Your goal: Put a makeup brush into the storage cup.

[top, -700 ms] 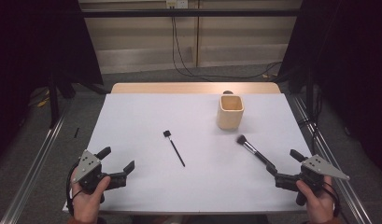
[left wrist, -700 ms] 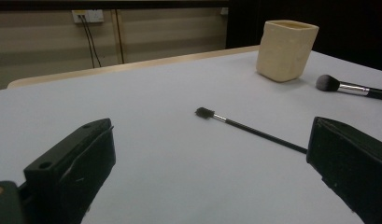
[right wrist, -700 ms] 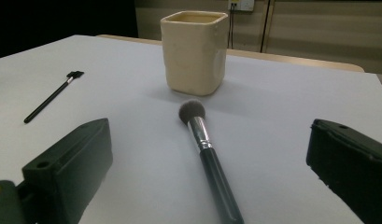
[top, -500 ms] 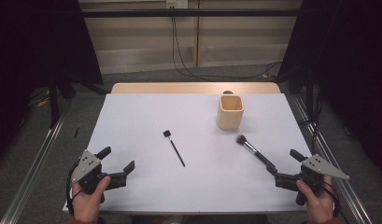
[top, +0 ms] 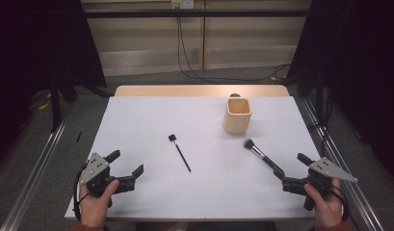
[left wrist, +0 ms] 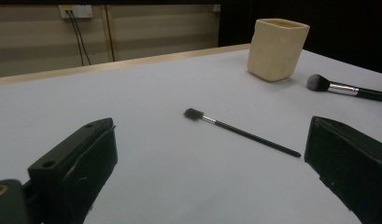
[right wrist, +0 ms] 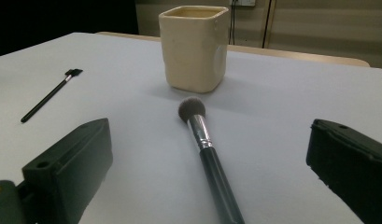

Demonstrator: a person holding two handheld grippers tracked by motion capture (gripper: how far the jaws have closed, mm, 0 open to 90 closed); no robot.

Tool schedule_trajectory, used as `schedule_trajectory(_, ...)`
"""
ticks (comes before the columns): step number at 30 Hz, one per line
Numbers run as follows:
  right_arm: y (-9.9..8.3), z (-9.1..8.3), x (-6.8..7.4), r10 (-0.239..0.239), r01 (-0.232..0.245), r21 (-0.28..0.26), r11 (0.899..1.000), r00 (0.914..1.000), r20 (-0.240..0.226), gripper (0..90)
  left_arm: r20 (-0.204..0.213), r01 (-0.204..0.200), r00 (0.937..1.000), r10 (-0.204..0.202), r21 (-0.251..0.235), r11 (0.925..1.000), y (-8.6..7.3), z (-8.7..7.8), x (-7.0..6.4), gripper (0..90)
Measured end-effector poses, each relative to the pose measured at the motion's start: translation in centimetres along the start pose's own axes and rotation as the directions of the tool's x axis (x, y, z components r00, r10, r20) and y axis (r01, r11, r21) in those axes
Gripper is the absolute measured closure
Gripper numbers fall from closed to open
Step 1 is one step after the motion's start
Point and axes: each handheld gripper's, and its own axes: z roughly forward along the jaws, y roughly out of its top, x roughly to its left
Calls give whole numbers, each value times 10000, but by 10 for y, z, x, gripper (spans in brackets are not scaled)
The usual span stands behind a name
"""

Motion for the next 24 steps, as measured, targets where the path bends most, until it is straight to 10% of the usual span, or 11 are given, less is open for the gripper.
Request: schedule_trajectory(24, 0, 1, 3, -59, 59, 76, 10000, 10000, 11, 1, 492, -348, 9983, 325, 479, 9982, 21, 37, -6, 28)
